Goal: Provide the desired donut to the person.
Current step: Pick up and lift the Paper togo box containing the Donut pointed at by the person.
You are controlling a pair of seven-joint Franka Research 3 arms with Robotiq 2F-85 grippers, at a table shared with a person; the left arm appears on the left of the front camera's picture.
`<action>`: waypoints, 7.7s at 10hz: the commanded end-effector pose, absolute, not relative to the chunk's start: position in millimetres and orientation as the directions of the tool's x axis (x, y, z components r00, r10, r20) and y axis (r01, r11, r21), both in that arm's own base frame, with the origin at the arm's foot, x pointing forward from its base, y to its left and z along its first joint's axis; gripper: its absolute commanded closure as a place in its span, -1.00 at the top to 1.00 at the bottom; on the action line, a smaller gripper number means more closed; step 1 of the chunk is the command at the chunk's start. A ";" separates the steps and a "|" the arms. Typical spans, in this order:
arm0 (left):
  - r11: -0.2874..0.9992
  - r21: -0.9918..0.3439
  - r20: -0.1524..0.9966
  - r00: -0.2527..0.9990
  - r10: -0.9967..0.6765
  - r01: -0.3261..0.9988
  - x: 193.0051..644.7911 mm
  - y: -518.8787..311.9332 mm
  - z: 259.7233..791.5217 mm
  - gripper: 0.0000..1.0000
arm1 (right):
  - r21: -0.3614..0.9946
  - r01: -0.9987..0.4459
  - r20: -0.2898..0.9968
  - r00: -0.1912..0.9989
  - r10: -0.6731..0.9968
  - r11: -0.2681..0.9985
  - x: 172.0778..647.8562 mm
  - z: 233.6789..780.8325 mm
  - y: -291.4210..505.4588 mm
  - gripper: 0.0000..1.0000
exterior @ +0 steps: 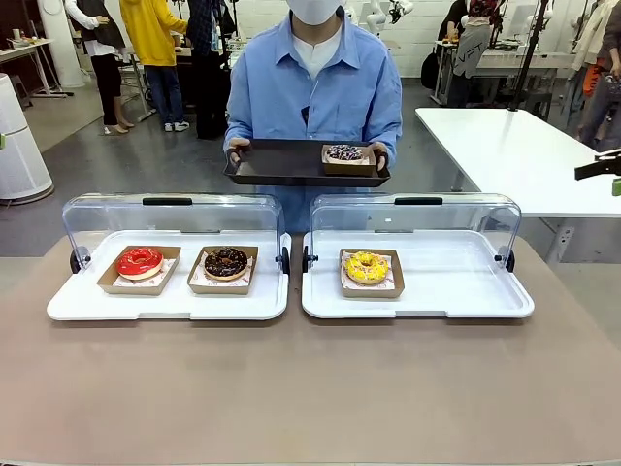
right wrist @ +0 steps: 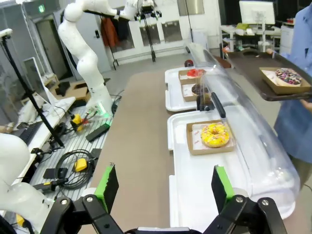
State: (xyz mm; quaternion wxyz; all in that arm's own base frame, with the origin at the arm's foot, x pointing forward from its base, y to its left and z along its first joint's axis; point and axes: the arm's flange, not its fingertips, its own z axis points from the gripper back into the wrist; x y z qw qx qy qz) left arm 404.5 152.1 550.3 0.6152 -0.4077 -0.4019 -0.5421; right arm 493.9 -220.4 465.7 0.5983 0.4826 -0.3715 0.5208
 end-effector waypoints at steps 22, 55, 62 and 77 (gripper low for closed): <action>0.077 -0.062 0.939 0.084 -0.335 0.995 402.8 152.5 552.0 1.00 | 0.120 -0.986 0.956 0.146 0.253 0.116 447.3 502.6 -201.5 1.00; 0.077 -0.062 0.939 0.084 -0.335 0.995 402.8 152.5 552.0 1.00 | 0.047 -0.999 0.288 0.010 0.958 -0.004 432.8 522.5 154.5 1.00; 0.077 -0.062 0.939 0.084 -0.335 0.995 402.8 152.5 552.0 1.00 | 0.026 -0.999 0.275 -0.013 0.961 -0.021 420.9 511.2 153.7 1.00; 0.077 -0.062 0.939 0.084 -0.335 0.995 402.8 152.5 552.0 1.00 | -0.034 -0.999 0.091 -0.026 0.995 -0.023 445.9 406.0 242.8 1.00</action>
